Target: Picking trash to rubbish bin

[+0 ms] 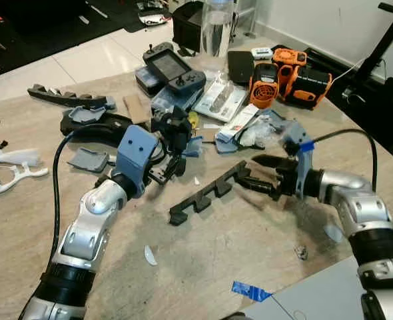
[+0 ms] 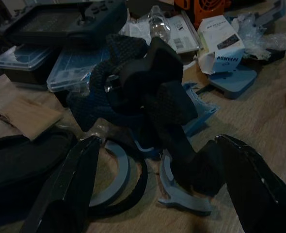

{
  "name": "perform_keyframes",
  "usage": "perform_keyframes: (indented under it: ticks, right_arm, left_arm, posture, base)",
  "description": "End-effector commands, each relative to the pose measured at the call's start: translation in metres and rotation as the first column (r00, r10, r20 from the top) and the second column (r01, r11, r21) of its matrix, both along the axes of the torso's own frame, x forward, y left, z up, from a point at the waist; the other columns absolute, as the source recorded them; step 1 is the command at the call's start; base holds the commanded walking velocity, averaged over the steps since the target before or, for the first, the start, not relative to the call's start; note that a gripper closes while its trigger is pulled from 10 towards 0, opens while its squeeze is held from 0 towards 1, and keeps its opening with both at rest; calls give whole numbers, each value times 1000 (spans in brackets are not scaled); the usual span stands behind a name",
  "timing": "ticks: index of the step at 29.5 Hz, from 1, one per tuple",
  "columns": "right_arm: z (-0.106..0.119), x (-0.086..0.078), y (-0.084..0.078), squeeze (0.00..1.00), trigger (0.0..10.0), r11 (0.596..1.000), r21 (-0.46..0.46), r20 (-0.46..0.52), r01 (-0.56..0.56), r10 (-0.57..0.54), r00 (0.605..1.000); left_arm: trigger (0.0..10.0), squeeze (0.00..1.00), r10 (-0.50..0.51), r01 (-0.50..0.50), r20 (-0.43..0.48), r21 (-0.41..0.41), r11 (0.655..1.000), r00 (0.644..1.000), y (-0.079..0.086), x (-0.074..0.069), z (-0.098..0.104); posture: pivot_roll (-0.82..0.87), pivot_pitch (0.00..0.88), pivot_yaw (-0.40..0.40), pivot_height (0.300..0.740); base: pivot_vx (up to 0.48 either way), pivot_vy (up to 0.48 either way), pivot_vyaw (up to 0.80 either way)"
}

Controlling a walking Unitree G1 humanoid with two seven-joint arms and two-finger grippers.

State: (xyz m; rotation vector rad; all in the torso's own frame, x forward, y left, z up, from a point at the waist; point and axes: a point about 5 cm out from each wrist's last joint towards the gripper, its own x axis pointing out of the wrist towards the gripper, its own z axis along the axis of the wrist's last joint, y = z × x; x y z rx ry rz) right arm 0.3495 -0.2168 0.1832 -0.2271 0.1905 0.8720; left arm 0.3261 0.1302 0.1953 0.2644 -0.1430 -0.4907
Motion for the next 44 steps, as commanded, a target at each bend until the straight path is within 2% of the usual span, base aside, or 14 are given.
perform_keyframes:
  ticks: [1, 8, 13, 14, 15, 16, 38, 41, 44]
  right_arm:
    - [-13, -2, -4, 0, 10000, 1000, -9, -38, 6, -6, 999]
    - [-11, 4, 3, 0, 10000, 998, 49, -16, 42, -41, 999]
    - [-16, 6, 5, 0, 10000, 996, 65, -38, 55, -53, 998]
    - [-19, 5, 5, 0, 8745, 997, 62, -50, 50, -47, 998]
    - [-22, 4, 5, 0, 2235, 997, 63, -67, 49, -45, 997]
    - [-23, 4, 5, 0, 0, 997, 64, -67, 49, -45, 997]
    - [-24, 8, 7, 0, 0, 996, 73, -34, 55, -53, 998]
    - [-22, 8, 10, 0, 0, 996, 85, -30, 39, -36, 999]
    - [-17, 5, 19, 0, 0, 993, 114, -24, -25, 27, 999]
  left_arm:
    - [10000, 0, 7, -7, -7, 4, 1000, 1000, 2, 0, -4]
    - [10000, 0, 13, -13, 0, 1, 1000, 1000, 3, 0, -2]
    - [10000, 0, 12, -12, -3, 5, 1000, 1000, 4, 1, -3]
    - [10000, 0, 12, -12, -3, 6, 1000, 1000, 4, 1, -3]
    - [10000, 0, 12, -12, -2, 7, 1000, 1000, 4, 1, -3]
    - [10000, 0, 12, -12, -2, 7, 1000, 1000, 4, 1, -3]
    - [10000, 0, 13, -13, -3, 10, 1000, 1000, 4, 2, -5]
    - [10000, 0, 13, -13, -2, 11, 1000, 1000, 4, 2, -4]
    - [10000, 0, 13, -13, 0, 14, 1000, 1000, 5, 2, -4]
  posture:
    - [-10, 203, 60, 740]
    - [-9, 204, 61, 740]
    - [-7, 206, 64, 740]
    - [-5, 209, 67, 740]
    - [-5, 209, 67, 740]
    - [-5, 209, 67, 740]
    - [-3, 215, 71, 740]
    - [-3, 215, 71, 740]
    - [0, 214, 68, 740]
  base:
    - [0, 0, 0]
    - [0, 0, 0]
    - [0, 0, 0]
    - [0, 0, 0]
    - [0, 0, 0]
    - [0, 0, 0]
    - [0, 0, 0]
    - [0, 0, 0]
    - [0, 0, 0]
